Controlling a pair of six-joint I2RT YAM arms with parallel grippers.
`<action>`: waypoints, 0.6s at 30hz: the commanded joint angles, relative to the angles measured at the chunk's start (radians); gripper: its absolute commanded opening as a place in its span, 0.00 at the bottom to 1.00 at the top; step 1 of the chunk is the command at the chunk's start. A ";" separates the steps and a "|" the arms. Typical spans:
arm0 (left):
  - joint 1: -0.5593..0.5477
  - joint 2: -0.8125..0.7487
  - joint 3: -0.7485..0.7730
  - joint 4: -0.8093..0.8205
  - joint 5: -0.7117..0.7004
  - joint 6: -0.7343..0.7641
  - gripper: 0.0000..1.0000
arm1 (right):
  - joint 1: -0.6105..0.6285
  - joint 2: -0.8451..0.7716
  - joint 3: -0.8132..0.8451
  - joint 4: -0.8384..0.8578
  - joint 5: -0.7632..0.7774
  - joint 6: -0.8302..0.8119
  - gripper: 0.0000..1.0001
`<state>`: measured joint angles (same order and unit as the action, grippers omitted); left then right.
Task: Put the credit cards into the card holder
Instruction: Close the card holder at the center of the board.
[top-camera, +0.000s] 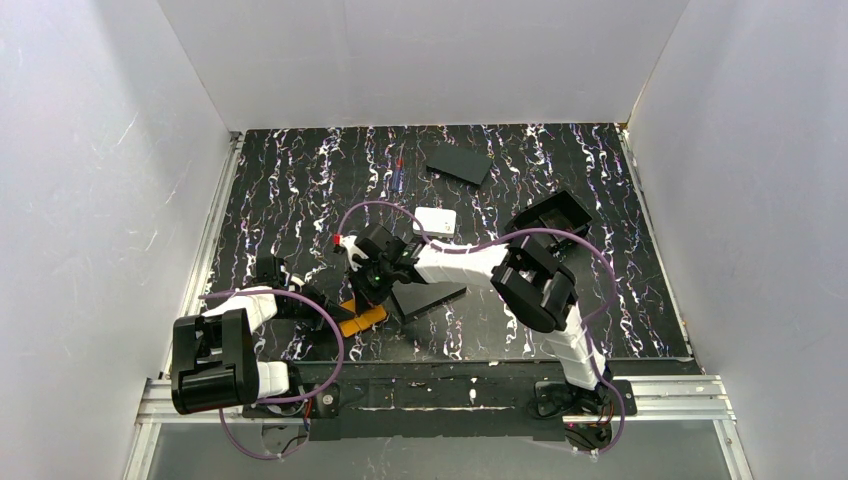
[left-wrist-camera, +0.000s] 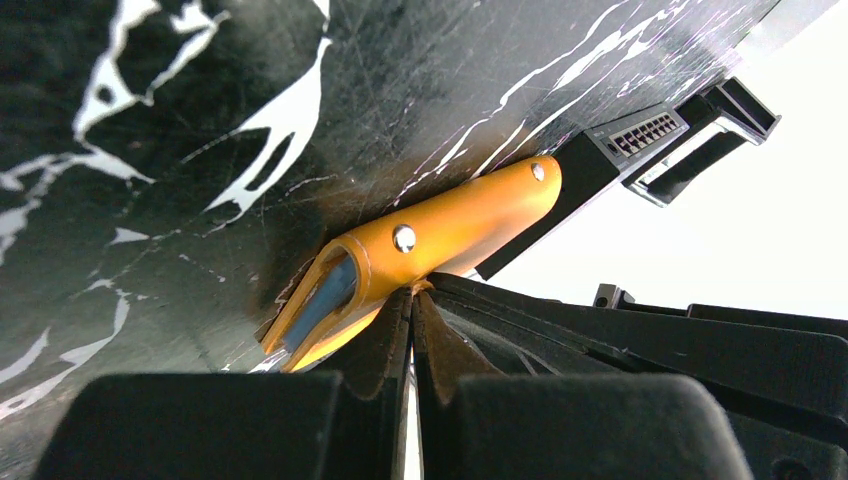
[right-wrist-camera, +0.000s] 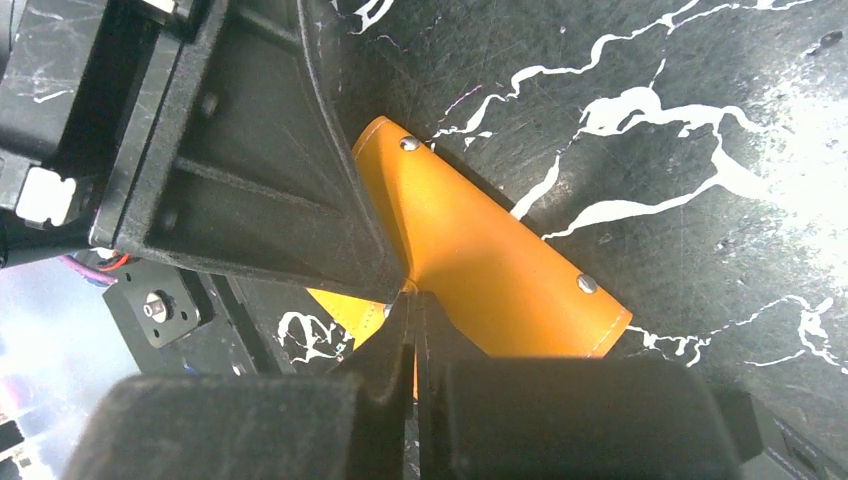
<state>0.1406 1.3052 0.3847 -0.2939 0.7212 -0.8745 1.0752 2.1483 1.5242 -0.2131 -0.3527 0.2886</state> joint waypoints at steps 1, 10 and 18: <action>-0.011 0.002 -0.027 -0.042 -0.112 0.027 0.00 | 0.002 0.163 -0.054 -0.175 0.384 -0.085 0.01; -0.012 0.002 -0.025 -0.047 -0.116 0.028 0.00 | 0.020 0.050 -0.245 -0.039 0.287 -0.099 0.01; -0.012 -0.016 -0.026 -0.051 -0.119 0.023 0.00 | 0.097 -0.037 -0.354 0.029 0.547 -0.183 0.01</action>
<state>0.1375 1.2980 0.3847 -0.2955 0.7158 -0.8749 1.1397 2.0392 1.3235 0.0025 -0.1539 0.2527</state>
